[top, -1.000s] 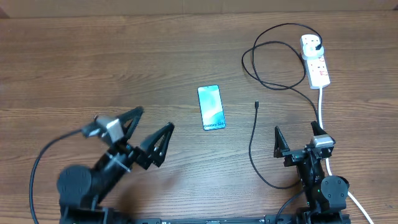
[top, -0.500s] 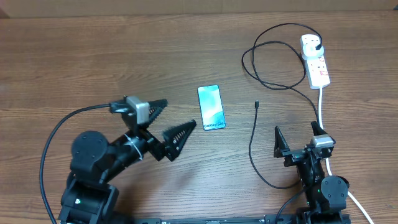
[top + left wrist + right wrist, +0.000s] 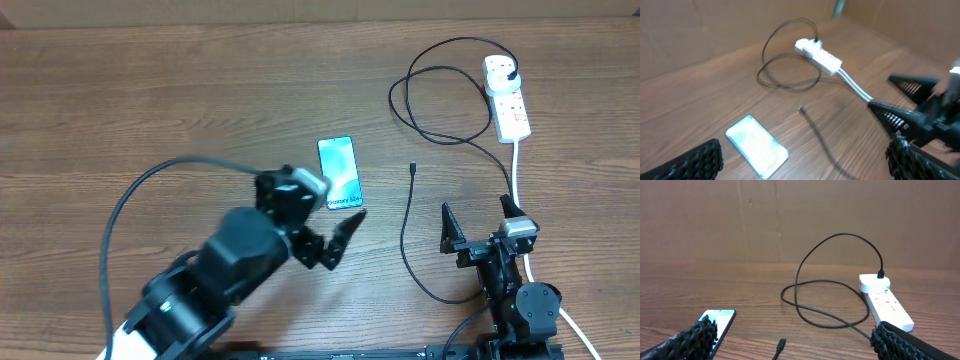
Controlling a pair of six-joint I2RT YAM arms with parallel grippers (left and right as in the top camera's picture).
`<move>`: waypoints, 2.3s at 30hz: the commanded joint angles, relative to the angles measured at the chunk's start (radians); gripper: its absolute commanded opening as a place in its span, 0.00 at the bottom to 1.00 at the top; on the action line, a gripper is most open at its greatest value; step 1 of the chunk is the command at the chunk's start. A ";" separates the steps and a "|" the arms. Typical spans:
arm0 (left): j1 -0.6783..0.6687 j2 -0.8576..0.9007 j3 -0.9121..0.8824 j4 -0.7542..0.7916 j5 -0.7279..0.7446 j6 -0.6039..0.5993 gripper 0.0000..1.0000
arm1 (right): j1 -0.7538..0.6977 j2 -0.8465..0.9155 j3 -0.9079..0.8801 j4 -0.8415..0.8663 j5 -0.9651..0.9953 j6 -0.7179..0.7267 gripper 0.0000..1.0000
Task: Plug charger to phone and switch on socket
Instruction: 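Open the left gripper and swing it toward the phone, then move the left gripper above the phone and align over it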
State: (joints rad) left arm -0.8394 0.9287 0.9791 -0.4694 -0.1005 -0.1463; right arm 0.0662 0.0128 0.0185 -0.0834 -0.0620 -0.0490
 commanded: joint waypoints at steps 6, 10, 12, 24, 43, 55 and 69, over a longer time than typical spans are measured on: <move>-0.067 0.288 0.332 -0.274 -0.191 0.037 1.00 | 0.006 -0.010 -0.010 0.002 0.009 -0.001 1.00; -0.068 0.388 0.442 -0.378 -0.152 0.034 1.00 | 0.006 -0.010 -0.010 0.002 0.009 -0.001 1.00; -0.068 0.411 0.454 -0.378 -0.095 0.034 1.00 | 0.006 -0.010 -0.010 0.002 0.009 -0.001 1.00; -0.026 0.513 0.670 -0.563 -0.122 -0.183 1.00 | 0.006 -0.010 -0.010 0.002 0.009 -0.001 1.00; 0.028 0.908 1.047 -0.960 0.098 -0.263 1.00 | 0.006 -0.010 -0.010 0.002 0.009 -0.001 1.00; 0.127 0.933 1.099 -0.973 0.145 -0.390 1.00 | 0.006 -0.010 -0.010 0.002 0.009 -0.001 1.00; 0.140 1.026 1.099 -0.906 0.002 -0.445 1.00 | 0.006 -0.010 -0.010 0.002 0.009 -0.001 1.00</move>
State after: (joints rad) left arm -0.6968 1.9388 2.0571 -1.3857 -0.0818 -0.5716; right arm 0.0666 0.0128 0.0185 -0.0837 -0.0624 -0.0490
